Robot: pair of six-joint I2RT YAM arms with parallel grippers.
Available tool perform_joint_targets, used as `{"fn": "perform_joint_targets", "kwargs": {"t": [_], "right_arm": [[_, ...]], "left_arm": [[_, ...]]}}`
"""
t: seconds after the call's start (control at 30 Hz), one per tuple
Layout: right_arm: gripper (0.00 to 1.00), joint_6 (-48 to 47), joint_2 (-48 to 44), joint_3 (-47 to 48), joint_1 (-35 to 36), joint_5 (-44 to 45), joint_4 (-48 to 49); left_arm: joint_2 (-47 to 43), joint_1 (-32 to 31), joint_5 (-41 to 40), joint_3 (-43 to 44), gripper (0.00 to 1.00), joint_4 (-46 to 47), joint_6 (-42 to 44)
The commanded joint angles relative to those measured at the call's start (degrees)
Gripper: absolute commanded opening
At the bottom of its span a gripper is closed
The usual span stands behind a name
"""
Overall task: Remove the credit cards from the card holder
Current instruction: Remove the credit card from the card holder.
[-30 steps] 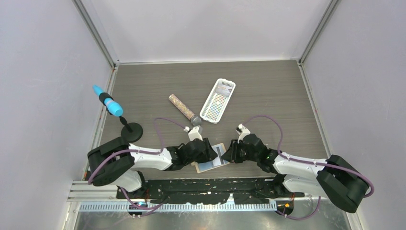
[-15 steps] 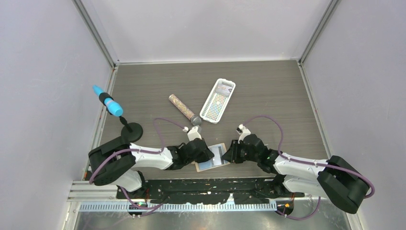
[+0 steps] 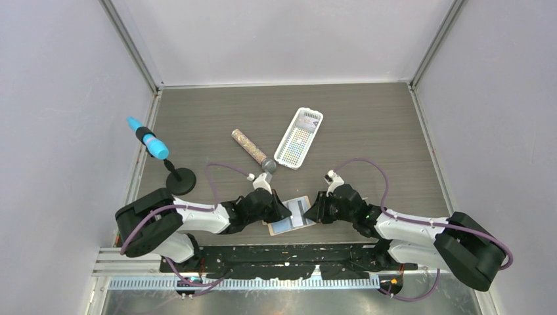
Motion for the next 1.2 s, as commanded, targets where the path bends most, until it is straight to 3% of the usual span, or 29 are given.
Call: {"fn": "perform_joint_targets", "kwargs": {"t": [0.0,0.3,0.67,1.03,1.17], "right_arm": [[0.24,-0.3,0.8,-1.0,-0.1,2.9,-3.1],[0.23,-0.4,1.2,-0.6,-0.3,3.5,-3.9],[0.25,-4.2,-1.9,3.0,-0.5,2.9,-8.1],[0.43,-20.8,-10.7,9.1,0.6,1.4,-12.4],[0.47,-29.2,-13.8,7.9,7.6,5.8,-7.7]], "left_arm": [[-1.6,0.7,2.4,-2.1,0.00,6.1,2.6],[-3.7,2.7,2.8,-5.7,0.00,9.2,2.8],[-11.9,2.9,0.6,-5.4,0.00,-0.2,6.1],[-17.6,2.9,0.7,-3.1,0.00,-7.7,7.0],[-20.0,2.9,0.5,-3.1,0.00,-8.5,6.9]]}}
